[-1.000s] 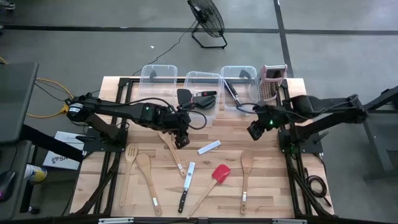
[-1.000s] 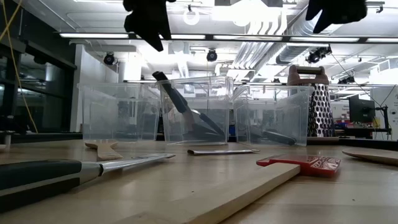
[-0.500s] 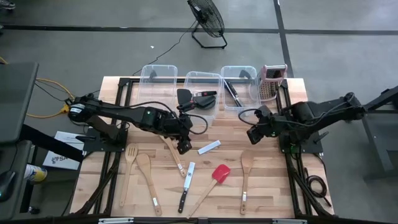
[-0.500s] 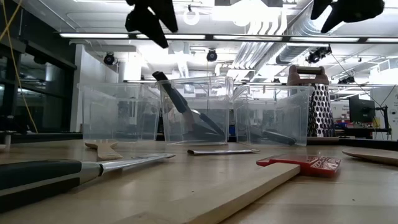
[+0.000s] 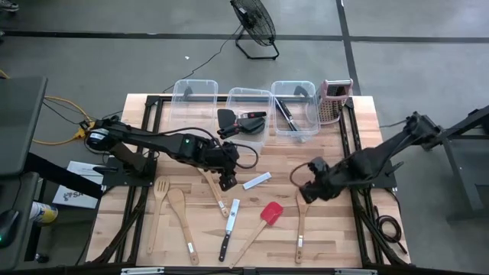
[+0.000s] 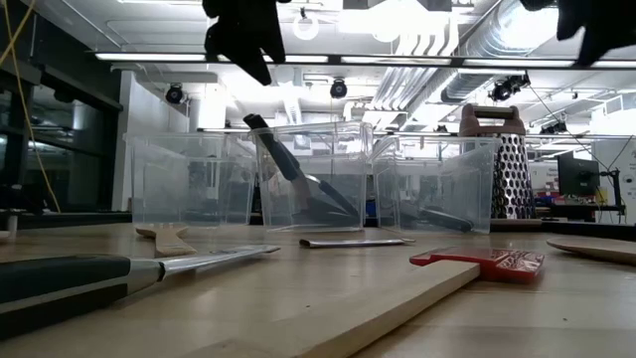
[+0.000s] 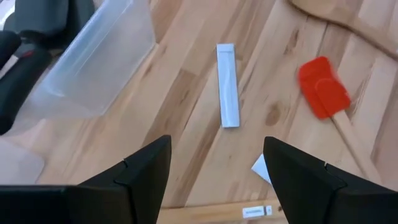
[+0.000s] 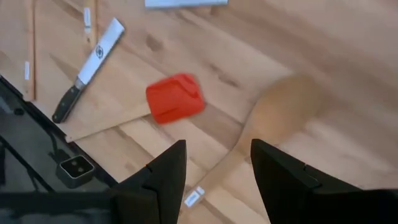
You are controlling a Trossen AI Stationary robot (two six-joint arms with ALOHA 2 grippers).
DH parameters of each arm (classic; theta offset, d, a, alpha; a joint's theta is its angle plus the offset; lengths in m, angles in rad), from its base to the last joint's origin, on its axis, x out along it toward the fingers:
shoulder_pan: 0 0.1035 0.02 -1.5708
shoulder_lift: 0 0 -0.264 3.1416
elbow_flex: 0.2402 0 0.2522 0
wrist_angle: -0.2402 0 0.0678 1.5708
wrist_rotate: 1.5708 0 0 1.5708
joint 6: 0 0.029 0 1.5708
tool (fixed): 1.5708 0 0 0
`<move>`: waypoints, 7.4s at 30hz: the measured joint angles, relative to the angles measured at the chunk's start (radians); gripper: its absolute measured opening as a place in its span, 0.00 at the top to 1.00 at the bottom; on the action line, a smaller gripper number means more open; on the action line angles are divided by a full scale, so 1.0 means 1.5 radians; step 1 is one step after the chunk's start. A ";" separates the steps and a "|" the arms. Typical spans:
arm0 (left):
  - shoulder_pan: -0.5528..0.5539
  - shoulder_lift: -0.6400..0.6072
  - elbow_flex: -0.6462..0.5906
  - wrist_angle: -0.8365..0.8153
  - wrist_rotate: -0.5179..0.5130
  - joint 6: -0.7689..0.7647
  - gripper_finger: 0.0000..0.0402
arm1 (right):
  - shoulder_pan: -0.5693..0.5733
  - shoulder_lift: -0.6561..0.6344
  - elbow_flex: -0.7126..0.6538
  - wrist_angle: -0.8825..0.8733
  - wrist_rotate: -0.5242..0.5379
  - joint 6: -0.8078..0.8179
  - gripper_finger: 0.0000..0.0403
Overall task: Pick & Place Kitchen Items
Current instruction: Put the wooden serving spoon into the left bin
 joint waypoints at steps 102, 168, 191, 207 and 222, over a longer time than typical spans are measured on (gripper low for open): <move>0.022 -0.036 0.000 -0.021 0.031 0.192 0.37 | 0.107 0.178 -0.027 0.154 0.189 0.389 0.83; 0.261 -0.054 0.000 0.509 0.260 0.191 0.37 | -0.641 0.039 -0.025 1.018 -0.514 -0.806 0.83; 0.261 -0.054 0.000 0.505 0.277 0.186 0.37 | -0.635 0.061 -0.025 1.027 -0.447 -0.803 0.83; 0.261 -0.055 0.001 0.484 0.275 0.194 0.76 | -0.630 0.061 -0.025 1.034 -0.452 -0.798 0.83; 0.261 -0.055 0.001 0.455 0.267 0.204 0.76 | -0.631 0.058 -0.026 1.015 -0.466 -0.782 0.55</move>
